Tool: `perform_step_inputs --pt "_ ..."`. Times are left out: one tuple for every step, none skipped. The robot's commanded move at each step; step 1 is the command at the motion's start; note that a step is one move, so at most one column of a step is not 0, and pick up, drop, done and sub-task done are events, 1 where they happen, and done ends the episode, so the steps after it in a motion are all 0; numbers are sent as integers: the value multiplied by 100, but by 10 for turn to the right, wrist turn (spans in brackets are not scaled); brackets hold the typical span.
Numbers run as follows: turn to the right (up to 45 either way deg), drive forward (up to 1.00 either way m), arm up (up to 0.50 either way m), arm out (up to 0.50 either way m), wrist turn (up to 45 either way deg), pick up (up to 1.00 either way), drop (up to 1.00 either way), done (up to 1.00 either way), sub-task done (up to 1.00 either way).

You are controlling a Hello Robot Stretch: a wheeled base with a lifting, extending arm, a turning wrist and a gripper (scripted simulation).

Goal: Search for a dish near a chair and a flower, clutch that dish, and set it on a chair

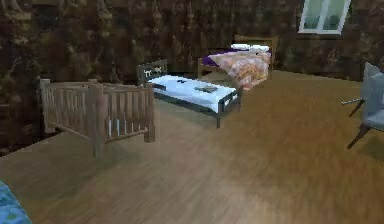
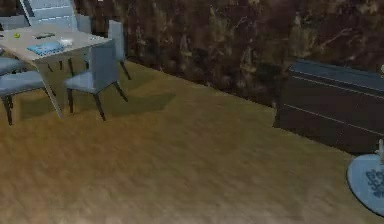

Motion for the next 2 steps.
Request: perform_step_inputs --pt "450 0 0 0 0 0 0 0 0" --pt "270 0 0 0 0 0 0 0 0"
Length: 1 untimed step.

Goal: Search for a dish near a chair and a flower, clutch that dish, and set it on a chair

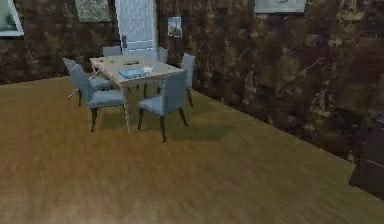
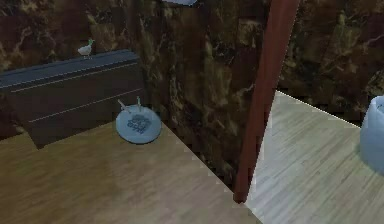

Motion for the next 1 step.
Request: perform_step_inputs --pt "0 30 0 0 0 0 0 0 0"
